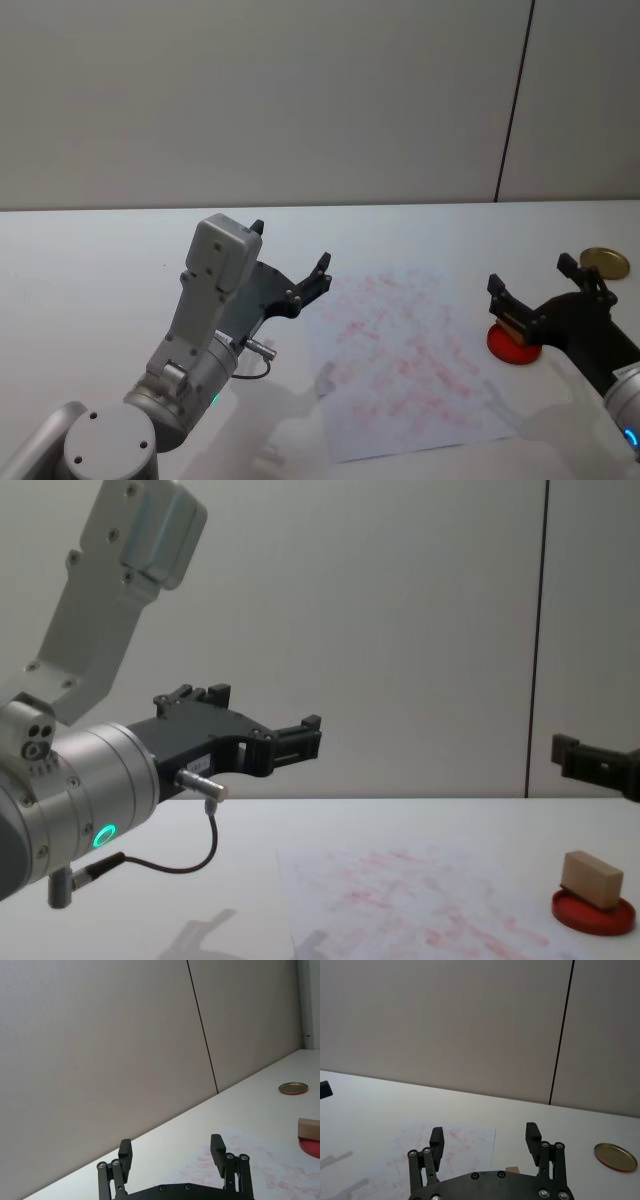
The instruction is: Use the one hand to pick up the stamp and affix it onto the A4 paper.
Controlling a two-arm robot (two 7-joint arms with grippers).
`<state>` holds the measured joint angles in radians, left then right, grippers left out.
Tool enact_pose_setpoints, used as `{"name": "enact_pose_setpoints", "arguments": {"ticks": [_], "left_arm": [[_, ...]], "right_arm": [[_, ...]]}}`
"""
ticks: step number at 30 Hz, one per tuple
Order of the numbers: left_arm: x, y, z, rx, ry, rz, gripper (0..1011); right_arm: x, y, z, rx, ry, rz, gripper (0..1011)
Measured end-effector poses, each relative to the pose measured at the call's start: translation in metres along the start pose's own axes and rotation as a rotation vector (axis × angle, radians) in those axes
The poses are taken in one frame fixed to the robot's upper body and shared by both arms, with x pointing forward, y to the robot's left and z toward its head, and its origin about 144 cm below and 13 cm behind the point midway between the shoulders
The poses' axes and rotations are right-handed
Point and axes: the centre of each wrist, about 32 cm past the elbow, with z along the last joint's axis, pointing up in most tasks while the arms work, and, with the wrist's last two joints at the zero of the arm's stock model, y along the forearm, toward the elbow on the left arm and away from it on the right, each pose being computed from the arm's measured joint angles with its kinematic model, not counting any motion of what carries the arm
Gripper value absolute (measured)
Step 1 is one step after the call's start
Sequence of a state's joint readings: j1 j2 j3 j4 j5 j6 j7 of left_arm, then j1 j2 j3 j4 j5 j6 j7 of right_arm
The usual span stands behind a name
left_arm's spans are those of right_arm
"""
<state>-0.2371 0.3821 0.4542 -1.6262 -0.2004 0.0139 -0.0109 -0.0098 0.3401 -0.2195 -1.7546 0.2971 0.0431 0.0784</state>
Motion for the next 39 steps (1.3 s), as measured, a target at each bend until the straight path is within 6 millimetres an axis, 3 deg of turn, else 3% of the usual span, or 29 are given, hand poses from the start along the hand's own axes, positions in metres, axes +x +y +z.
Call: {"name": "enact_pose_setpoints", "arguments": {"ticks": [17,39], "left_arm": [[0.000,0.000,0.000,0.000,0.000,0.000,993],[0.000,0.000,0.000,0.000,0.000,0.000,993]], "right_arm": [[0.026,0.009,-0.021,-0.107,0.015,0.012,1001],[0.035,0.021,-0.046,-0.207,0.039,0.029,1001]]}}
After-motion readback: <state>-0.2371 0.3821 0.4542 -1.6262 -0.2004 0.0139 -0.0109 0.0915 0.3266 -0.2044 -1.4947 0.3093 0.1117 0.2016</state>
